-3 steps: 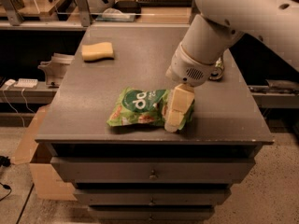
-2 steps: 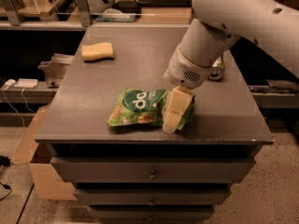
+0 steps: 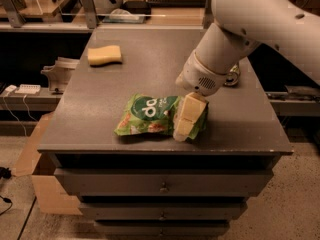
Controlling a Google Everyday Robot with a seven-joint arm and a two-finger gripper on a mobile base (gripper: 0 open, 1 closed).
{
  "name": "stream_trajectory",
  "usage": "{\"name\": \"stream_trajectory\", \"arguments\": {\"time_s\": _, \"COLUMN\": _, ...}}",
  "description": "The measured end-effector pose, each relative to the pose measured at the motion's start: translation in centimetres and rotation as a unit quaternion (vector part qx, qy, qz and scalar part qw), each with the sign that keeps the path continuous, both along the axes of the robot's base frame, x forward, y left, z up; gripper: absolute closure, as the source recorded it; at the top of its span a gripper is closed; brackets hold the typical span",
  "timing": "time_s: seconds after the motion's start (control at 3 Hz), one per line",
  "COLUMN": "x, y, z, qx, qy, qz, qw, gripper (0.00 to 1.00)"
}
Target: Move green rice chip bag near sponge
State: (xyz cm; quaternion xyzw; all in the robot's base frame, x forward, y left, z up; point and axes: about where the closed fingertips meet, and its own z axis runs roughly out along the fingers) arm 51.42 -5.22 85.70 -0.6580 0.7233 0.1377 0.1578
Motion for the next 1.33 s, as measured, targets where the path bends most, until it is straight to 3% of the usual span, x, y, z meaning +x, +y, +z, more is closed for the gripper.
{"name": "stream_trajectory", "arguments": {"time_s": 0.33, "x": 0.1, "y": 0.0, "z": -0.7, "qx": 0.005, "qy": 0.006, "qz": 0.001, "qw": 1.0000, "gripper": 0.16}}
{"name": "stream_trajectory", "arguments": {"time_s": 1.0, "x": 0.3, "y": 0.0, "z": -1.3, "qx": 0.018, "qy": 0.010, "qz": 0.005, "qw": 0.9998, "gripper": 0.62}}
{"name": "stream_trajectory", "arguments": {"time_s": 1.33, "x": 0.9, "y": -0.2, "z": 1.7, "qx": 0.028, "qy": -0.028, "qz": 0.004, "qw": 0.9992, "gripper": 0.87}}
